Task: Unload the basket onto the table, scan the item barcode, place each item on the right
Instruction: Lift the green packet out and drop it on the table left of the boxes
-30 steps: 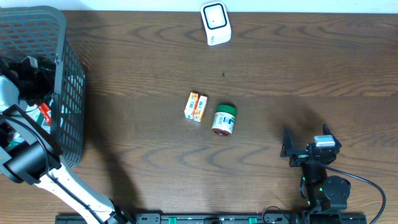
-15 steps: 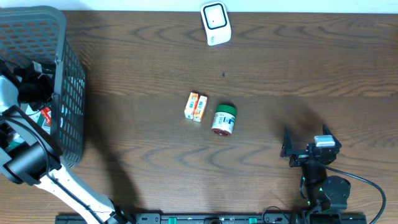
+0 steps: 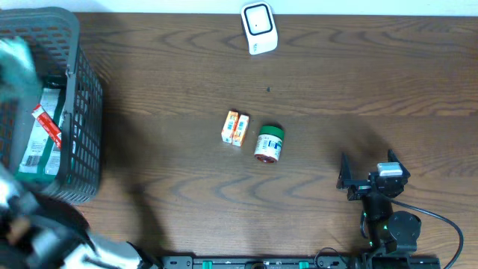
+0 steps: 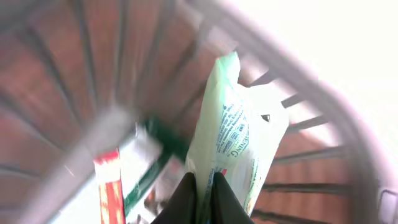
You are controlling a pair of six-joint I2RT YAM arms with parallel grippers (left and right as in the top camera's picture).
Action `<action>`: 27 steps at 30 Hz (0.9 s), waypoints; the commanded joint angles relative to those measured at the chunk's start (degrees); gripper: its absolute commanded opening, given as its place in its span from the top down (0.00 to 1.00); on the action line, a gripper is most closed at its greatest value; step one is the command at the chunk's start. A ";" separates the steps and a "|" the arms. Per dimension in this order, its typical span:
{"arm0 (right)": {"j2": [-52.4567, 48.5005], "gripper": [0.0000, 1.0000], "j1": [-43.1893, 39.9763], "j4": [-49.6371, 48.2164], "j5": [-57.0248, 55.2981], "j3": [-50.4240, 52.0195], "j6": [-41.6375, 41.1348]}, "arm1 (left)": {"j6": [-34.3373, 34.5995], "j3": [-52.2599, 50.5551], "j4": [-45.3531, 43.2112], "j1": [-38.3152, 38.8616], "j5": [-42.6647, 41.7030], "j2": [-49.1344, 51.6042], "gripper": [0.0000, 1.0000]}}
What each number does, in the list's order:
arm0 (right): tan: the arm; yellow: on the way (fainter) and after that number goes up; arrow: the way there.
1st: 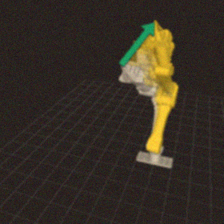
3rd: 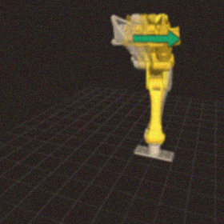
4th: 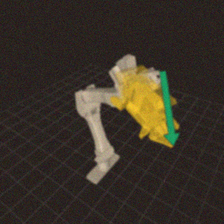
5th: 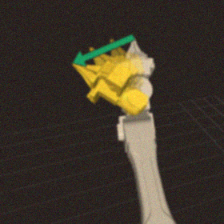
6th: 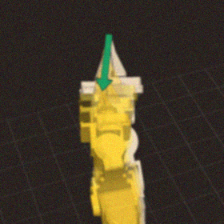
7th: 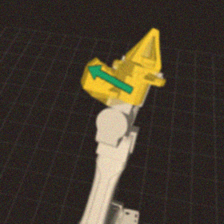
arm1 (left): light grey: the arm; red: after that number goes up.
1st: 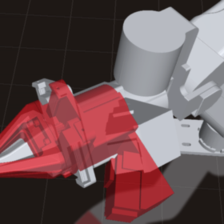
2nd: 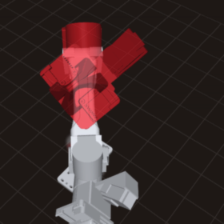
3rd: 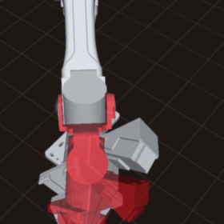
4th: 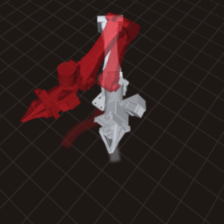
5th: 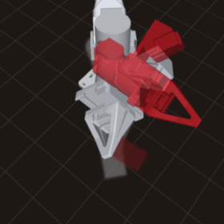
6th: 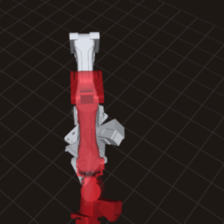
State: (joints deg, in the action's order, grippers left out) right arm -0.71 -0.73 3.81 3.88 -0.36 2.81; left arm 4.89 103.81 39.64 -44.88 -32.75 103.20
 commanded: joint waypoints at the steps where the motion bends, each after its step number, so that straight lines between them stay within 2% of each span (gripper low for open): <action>1: 0.33 0.01 -0.31 0.24 -0.15 0.04 0.66 | 3.41 2.47 0.22 0.48 -1.11 -14.05 0.93; 6: 0.33 0.01 -0.31 0.22 -0.15 0.04 0.66 | 5.97 2.45 10.45 4.52 -1.16 -24.13 0.93; 10: 0.33 0.01 -0.31 0.24 -0.15 0.04 0.66 | 4.46 2.03 22.71 12.70 -1.14 -27.17 0.93; 13: 0.33 0.01 -0.31 0.24 -0.15 0.04 0.66 | 1.33 -0.28 27.89 21.29 -1.09 -26.86 0.92; 17: 0.33 0.01 -0.31 0.24 -0.15 0.04 0.66 | 0.74 -6.49 27.56 31.28 -0.04 -25.18 0.93; 19: 0.33 0.01 -0.31 0.22 -0.15 0.04 0.66 | 0.76 -10.56 26.58 35.76 3.10 -23.47 0.93; 22: 0.33 0.01 -0.31 0.22 -0.15 0.04 0.66 | 0.98 -15.76 24.57 40.52 6.54 -20.28 0.93; 27: 0.33 0.01 -0.31 0.22 -0.15 0.04 0.66 | 2.62 -22.71 17.92 45.13 6.91 -13.09 0.93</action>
State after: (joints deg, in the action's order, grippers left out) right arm -0.71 -0.73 3.81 3.88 -0.36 2.81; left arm 7.11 83.66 59.55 -1.34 -27.77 86.94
